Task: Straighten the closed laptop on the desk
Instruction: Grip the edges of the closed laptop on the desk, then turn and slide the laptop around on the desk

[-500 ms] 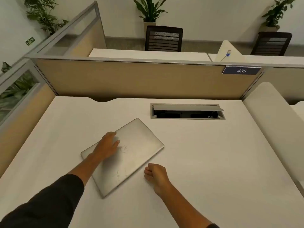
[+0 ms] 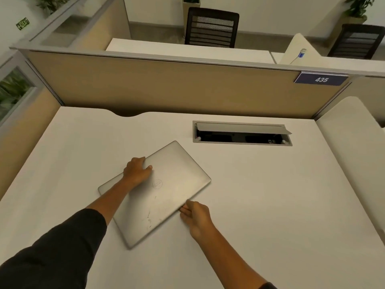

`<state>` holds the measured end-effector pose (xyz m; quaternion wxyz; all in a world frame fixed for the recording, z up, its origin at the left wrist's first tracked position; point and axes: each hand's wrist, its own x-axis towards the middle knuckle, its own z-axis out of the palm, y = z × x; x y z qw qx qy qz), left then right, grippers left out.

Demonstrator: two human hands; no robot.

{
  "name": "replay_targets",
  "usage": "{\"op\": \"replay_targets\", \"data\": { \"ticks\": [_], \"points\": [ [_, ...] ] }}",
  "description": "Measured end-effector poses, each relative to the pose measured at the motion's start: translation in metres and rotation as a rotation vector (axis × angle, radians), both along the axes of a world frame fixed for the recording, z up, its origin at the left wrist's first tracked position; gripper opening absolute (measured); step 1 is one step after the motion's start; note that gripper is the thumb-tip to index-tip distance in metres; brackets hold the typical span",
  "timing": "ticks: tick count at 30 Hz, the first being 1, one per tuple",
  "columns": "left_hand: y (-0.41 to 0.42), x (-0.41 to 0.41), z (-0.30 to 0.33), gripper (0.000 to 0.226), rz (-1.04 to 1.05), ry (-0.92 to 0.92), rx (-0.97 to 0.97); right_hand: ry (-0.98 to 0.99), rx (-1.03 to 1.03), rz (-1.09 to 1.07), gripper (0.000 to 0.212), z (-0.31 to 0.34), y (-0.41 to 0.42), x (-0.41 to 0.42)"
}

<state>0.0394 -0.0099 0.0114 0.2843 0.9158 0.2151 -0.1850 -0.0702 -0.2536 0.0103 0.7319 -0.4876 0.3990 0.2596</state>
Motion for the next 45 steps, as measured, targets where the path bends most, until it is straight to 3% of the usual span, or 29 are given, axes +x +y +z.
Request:
{"op": "replay_targets", "data": {
  "ticks": [5, 14, 18, 21, 30, 36, 40, 45],
  "points": [
    [0.0, 0.005, 0.006, 0.064, 0.066, 0.035, -0.081, 0.031, -0.036, -0.037, 0.011, -0.004, 0.004, 0.006],
    [0.001, 0.002, 0.013, 0.059, 0.315, 0.032, -0.342, 0.016, -0.069, -0.081, 0.036, -0.014, 0.009, 0.009],
    [0.003, -0.007, 0.011, 0.053, 0.413, 0.003, -0.419, 0.02, -0.102, -0.056, 0.024, -0.015, 0.008, 0.012],
    [0.004, -0.01, 0.008, 0.05, 0.489, -0.015, -0.449, 0.013, -0.151, -0.037, 0.026, -0.016, 0.007, 0.015],
    [0.008, -0.03, 0.005, 0.086, 0.614, 0.044, -0.511, -0.063, -0.246, 0.04, 0.028, -0.015, -0.001, 0.033],
    [0.006, -0.044, 0.0, 0.098, 0.714, 0.04, -0.571, -0.116, -0.333, 0.086, 0.032, -0.011, -0.006, 0.046],
    [-0.008, -0.053, 0.0, 0.08, 0.799, -0.001, -0.601, -0.141, -0.383, 0.116, 0.031, -0.004, -0.01, 0.06],
    [-0.026, -0.065, 0.002, 0.074, 0.881, -0.005, -0.655, -0.183, -0.463, 0.192, 0.031, -0.001, -0.015, 0.076]
  ]
}}
